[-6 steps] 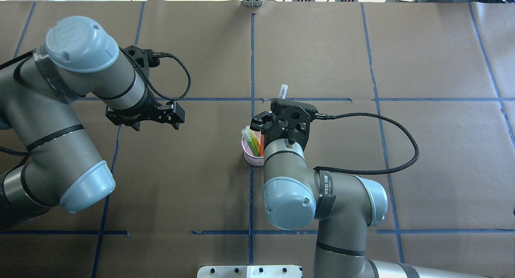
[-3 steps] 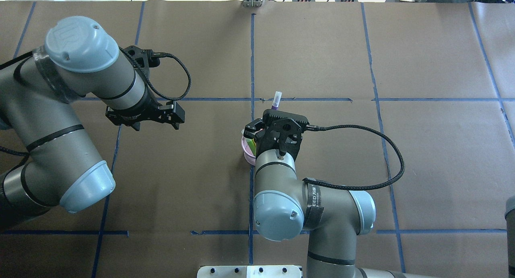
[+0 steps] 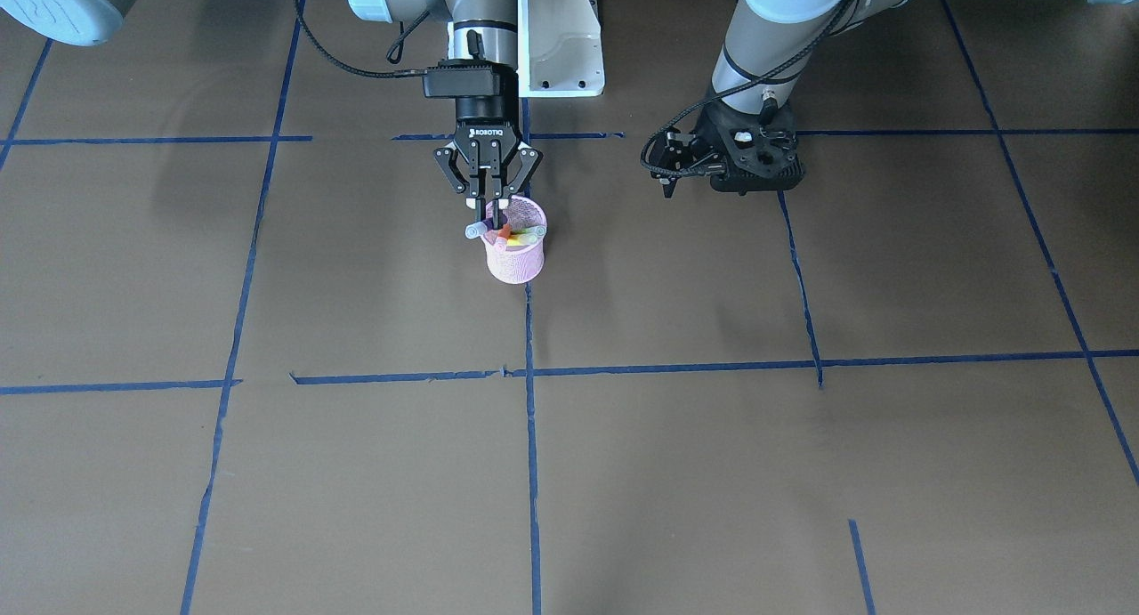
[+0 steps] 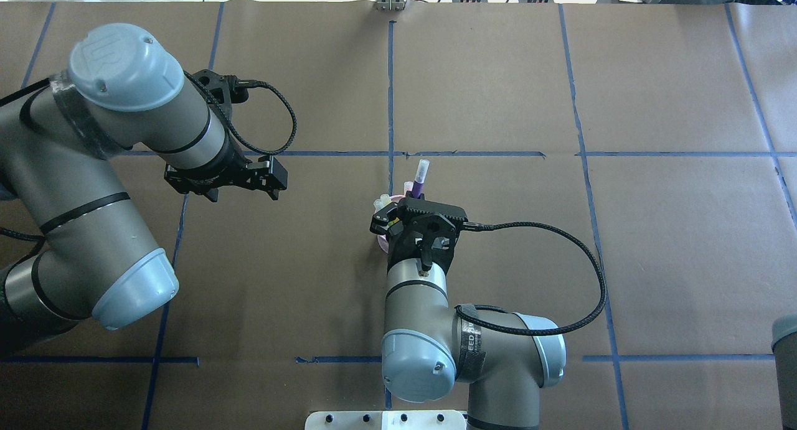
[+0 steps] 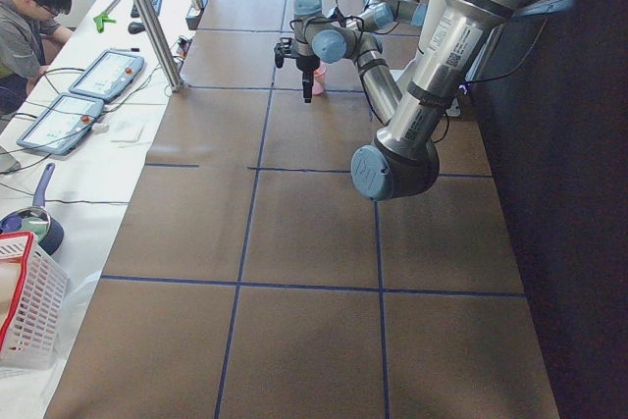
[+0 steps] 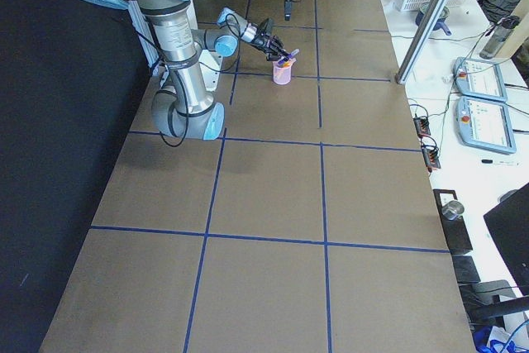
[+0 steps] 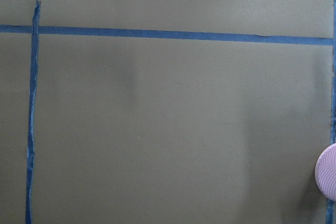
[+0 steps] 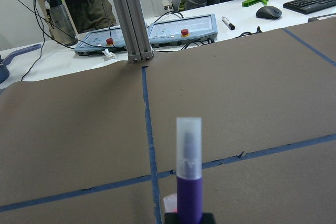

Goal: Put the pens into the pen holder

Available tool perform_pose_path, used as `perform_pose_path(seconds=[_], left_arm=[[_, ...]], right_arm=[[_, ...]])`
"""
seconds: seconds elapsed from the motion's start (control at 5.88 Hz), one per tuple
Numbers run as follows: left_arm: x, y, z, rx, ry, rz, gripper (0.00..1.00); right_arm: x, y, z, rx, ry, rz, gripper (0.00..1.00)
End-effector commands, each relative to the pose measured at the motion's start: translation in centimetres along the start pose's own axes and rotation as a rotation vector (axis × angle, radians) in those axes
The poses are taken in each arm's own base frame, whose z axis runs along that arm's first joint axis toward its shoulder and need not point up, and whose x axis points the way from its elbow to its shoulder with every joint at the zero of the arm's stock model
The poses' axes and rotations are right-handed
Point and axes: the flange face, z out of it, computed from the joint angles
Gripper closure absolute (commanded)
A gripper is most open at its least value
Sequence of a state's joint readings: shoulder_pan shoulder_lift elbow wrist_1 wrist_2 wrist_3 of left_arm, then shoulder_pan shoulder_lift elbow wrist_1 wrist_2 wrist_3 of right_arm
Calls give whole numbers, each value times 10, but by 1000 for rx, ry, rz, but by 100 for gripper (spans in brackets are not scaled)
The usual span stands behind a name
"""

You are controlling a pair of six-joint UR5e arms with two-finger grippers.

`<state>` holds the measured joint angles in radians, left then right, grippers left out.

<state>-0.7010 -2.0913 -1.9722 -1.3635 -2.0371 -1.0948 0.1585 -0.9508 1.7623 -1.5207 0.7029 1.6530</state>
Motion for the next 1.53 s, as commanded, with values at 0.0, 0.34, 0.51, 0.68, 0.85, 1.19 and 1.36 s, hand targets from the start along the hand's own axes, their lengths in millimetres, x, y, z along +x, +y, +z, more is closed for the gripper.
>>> perform_pose_path(seconds=[0.0,0.34,0.51,0.68,0.85,1.19,1.36], left_arm=[[0,0,0,0,0,0,0],[2,0,-2,3,5,-1,0],[2,0,-2,3,5,-1,0],[3,0,-2,3,6,0,0],[3,0,-2,3,6,0,0],[-6,-6,-6,16,-2,5,0],[-15,-16,-14,32,-6,77,0]], right_arm=[[-6,-1,-4,-8,-8,-7,0],[-10,-13,-9,-109,-21,-8,0],[-10,-40,-11,-188,-31,22,0],[-6,-69,-5,-274,-32,41,0],[0,-90,3,-350,-38,15,0],[25,-129,25,-567,40,-48,0],[41,-151,38,-668,64,-74,0]])
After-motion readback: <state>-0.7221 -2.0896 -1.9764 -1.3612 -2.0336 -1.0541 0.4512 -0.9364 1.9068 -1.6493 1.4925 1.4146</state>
